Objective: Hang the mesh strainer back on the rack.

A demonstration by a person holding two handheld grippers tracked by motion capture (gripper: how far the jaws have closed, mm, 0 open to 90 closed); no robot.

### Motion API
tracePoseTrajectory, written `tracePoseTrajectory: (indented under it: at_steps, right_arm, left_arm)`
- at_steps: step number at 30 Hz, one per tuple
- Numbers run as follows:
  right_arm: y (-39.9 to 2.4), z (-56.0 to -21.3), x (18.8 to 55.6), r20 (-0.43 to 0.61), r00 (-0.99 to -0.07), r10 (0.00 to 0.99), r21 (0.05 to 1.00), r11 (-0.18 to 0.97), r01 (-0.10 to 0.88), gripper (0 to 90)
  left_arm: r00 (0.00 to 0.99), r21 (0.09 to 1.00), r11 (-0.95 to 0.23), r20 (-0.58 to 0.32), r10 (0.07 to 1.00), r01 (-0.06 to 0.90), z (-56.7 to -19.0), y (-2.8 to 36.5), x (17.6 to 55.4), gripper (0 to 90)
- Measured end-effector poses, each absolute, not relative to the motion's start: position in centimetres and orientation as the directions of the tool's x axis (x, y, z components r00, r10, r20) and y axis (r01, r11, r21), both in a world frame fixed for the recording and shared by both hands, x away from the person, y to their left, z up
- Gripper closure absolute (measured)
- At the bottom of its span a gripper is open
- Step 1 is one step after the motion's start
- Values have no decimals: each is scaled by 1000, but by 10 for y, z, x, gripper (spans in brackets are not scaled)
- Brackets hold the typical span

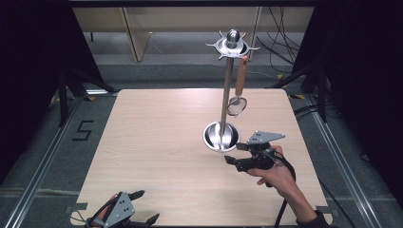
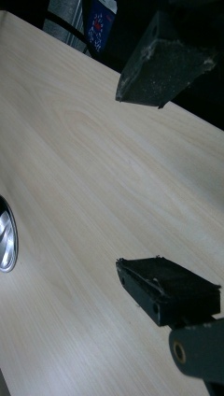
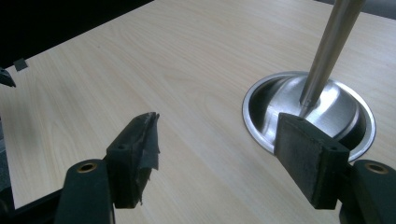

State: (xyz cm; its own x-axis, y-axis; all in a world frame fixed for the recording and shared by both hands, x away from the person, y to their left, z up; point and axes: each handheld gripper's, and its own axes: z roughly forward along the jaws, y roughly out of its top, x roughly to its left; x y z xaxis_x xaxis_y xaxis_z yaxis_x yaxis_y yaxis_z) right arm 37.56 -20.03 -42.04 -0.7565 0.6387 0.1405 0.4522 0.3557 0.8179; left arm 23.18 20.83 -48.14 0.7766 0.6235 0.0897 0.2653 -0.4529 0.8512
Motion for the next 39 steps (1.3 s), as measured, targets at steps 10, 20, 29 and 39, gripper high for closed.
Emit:
tracePoseTrajectory:
  at_steps: [10, 20, 29, 39]
  right_arm:
    - [-200, -429, 372, 165, -750, 641, 800, 358, 482, 314]
    - [-197, -442, 368, 145, -752, 643, 791, 382, 479, 303]
    - [-196, -449, 361, 119, -759, 640, 788, 404, 465, 303]
    - [-198, -462, 355, 106, -766, 634, 781, 424, 459, 301]
  left_arm:
    - [777, 848, -459, 94, 622, 265, -481, 209, 232, 152]
    - [776, 851, -454, 91, 624, 265, -482, 208, 232, 152]
    - [774, 845, -457, 84, 628, 278, -482, 208, 231, 151]
    - [773, 845, -453, 76, 629, 285, -483, 207, 231, 150]
